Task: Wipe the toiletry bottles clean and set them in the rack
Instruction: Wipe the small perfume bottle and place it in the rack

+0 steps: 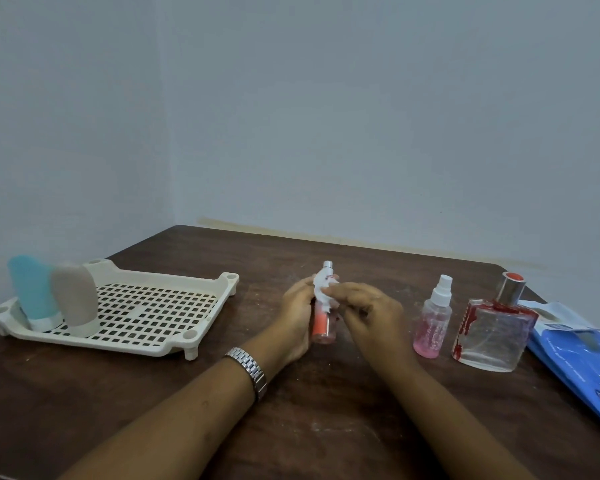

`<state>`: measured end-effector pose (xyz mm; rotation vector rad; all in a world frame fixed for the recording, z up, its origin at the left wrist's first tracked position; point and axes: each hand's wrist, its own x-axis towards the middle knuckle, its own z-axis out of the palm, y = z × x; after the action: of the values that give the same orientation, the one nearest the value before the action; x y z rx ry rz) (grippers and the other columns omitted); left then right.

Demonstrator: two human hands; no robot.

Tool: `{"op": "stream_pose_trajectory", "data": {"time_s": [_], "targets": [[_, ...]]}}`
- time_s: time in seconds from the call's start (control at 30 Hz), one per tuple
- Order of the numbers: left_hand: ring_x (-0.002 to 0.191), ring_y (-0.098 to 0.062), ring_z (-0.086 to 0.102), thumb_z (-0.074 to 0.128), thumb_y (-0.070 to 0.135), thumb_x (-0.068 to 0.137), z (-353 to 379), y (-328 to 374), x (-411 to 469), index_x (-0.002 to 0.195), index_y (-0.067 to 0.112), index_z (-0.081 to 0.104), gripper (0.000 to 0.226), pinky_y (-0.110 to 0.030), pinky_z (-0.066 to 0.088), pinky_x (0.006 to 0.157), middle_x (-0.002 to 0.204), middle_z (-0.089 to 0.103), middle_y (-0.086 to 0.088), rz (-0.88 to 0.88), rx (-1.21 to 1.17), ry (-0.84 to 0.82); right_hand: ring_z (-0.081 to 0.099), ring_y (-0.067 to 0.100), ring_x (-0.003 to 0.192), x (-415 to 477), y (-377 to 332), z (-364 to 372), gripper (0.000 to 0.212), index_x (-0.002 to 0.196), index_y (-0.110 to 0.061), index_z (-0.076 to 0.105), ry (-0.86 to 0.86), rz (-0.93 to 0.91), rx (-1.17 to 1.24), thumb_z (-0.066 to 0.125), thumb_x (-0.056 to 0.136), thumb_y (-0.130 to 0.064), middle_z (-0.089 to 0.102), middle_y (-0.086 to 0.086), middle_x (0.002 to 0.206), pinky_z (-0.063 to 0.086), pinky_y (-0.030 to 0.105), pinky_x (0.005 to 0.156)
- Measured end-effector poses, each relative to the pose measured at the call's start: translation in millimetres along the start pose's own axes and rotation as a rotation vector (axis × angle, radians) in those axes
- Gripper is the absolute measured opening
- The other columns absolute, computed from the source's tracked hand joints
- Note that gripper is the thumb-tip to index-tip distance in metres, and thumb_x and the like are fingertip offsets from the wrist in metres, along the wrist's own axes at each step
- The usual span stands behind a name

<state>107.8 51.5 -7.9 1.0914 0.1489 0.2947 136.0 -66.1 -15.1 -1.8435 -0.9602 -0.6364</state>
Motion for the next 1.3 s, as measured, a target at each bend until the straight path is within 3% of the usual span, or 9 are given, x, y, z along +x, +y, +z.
{"op": "stream_pose_trajectory", "data": {"time_s": [0.17,0.23,0.33,0.4,0.47,0.57,0.7,1.03,1.3], "targets": [[0.081,-0.025,0.07,0.029,0.027,0.104,-6,15,2,0.11,0.002,0.053,0.035,-0.032,0.058,0.057,0.087,0.063,-0.014,-0.012,-0.198,0.01,0.061,0.004,0.093,-4,-9,8,0.031,0.095,-0.02,0.075,-0.109,-0.174,-0.021,0.069,0.074,0.003,0.071,-0.005,0.098,0.048,0.012,0.082],[0.08,-0.024,0.071,0.028,0.029,0.105,-7,16,1,0.11,0.002,0.052,0.036,-0.033,0.058,0.058,0.087,0.062,-0.013,-0.024,-0.209,0.002,0.061,0.004,0.093,-4,-10,7,0.031,0.094,-0.02,0.075,-0.148,-0.17,0.002,0.07,0.074,0.003,0.071,-0.006,0.097,0.048,0.011,0.081],[0.072,-0.023,0.071,0.03,0.03,0.104,-8,16,-1,0.102,0.003,0.058,0.039,-0.028,0.054,0.047,0.083,0.065,-0.012,-0.058,-0.177,-0.017,0.057,-0.003,0.092,-4,-10,4,0.03,0.093,-0.021,0.075,-0.171,-0.163,-0.005,0.071,0.075,0.002,0.069,-0.01,0.095,0.044,0.005,0.078],[0.056,-0.017,0.063,0.032,0.031,0.103,-9,14,-1,0.097,0.005,0.062,0.041,-0.018,0.046,0.039,0.076,0.065,-0.008,-0.093,-0.128,-0.037,0.056,-0.007,0.088,-3,-12,5,0.028,0.095,-0.02,0.074,-0.136,-0.12,-0.015,0.069,0.077,0.001,0.064,-0.015,0.094,0.041,0.002,0.076],[0.051,-0.012,0.055,0.035,0.031,0.102,-6,11,-2,0.098,0.006,0.065,0.039,-0.017,0.045,0.041,0.071,0.064,-0.006,-0.13,-0.11,-0.075,0.054,-0.01,0.082,-2,-12,5,0.025,0.097,-0.018,0.074,-0.036,-0.048,-0.035,0.068,0.079,-0.001,0.062,-0.013,0.094,0.04,0.0,0.075],[0.058,-0.013,0.063,0.041,0.027,0.101,-2,5,-1,0.102,0.005,0.063,0.031,-0.023,0.052,0.051,0.074,0.068,-0.006,-0.091,-0.06,-0.104,0.051,-0.012,0.082,0,-9,2,0.021,0.102,-0.016,0.071,0.063,0.056,-0.03,0.067,0.083,-0.007,0.061,-0.01,0.095,0.037,-0.003,0.072],[0.064,-0.015,0.066,0.043,0.025,0.1,-3,2,-2,0.103,0.006,0.062,0.028,-0.027,0.053,0.059,0.079,0.07,-0.008,-0.048,-0.003,-0.101,0.052,-0.012,0.082,0,-8,2,0.02,0.105,-0.014,0.07,0.054,0.079,-0.057,0.066,0.085,-0.01,0.063,-0.009,0.096,0.036,-0.003,0.072],[0.061,-0.019,0.066,0.038,0.033,0.101,-7,5,2,0.101,0.006,0.065,0.038,-0.026,0.054,0.052,0.076,0.07,-0.008,-0.042,-0.026,-0.012,0.056,-0.006,0.086,-6,-23,0,0.017,0.093,-0.014,0.072,-0.085,-0.016,-0.036,0.065,0.08,-0.005,0.058,-0.014,0.087,0.042,0.004,0.068],[0.071,-0.021,0.067,0.04,0.033,0.101,-4,3,0,0.104,0.01,0.067,0.036,-0.032,0.054,0.062,0.082,0.07,-0.009,-0.04,0.014,-0.019,0.05,-0.007,0.083,-2,-16,1,0.022,0.108,-0.012,0.067,-0.023,-0.032,-0.131,0.061,0.087,-0.011,0.063,-0.003,0.099,0.037,-0.002,0.075]]}}
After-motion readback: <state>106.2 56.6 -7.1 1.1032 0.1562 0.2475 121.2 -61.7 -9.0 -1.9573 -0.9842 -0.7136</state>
